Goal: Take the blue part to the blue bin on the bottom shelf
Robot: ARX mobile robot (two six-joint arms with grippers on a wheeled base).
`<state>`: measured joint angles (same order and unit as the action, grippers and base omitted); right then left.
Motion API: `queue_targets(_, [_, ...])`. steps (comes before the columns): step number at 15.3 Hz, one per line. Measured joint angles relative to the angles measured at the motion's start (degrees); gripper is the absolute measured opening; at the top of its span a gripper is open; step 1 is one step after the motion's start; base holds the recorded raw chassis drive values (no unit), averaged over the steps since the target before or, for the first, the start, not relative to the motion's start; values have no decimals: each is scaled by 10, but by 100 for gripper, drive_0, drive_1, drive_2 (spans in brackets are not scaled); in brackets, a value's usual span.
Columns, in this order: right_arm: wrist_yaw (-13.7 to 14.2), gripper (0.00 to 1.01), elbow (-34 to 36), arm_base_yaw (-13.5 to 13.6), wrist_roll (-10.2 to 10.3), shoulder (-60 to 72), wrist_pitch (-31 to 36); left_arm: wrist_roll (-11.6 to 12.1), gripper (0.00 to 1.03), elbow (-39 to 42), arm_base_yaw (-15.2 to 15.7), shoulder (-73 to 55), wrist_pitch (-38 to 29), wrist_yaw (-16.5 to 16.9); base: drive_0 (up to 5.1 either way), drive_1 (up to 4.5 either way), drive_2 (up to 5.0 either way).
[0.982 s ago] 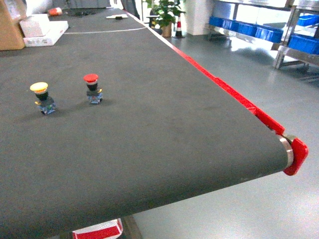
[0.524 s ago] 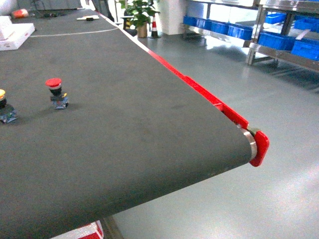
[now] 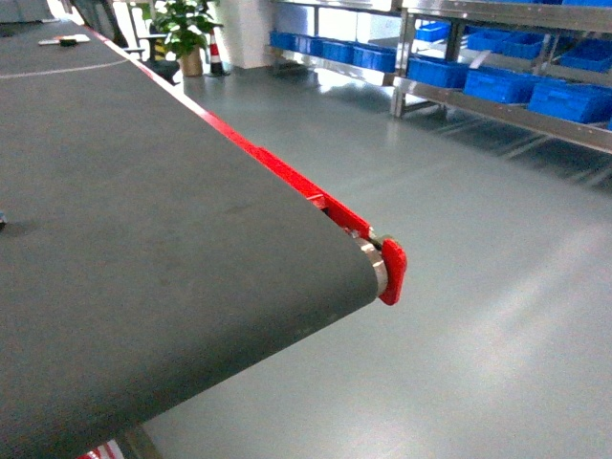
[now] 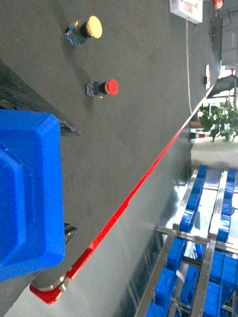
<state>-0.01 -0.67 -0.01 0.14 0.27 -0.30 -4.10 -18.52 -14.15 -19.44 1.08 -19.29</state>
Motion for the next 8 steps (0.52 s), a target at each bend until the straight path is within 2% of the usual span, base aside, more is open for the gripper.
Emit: queue_targets(8, [0,98,0,0,0,0,0,0,44,0,0,0,0,0,-153,-153,-153])
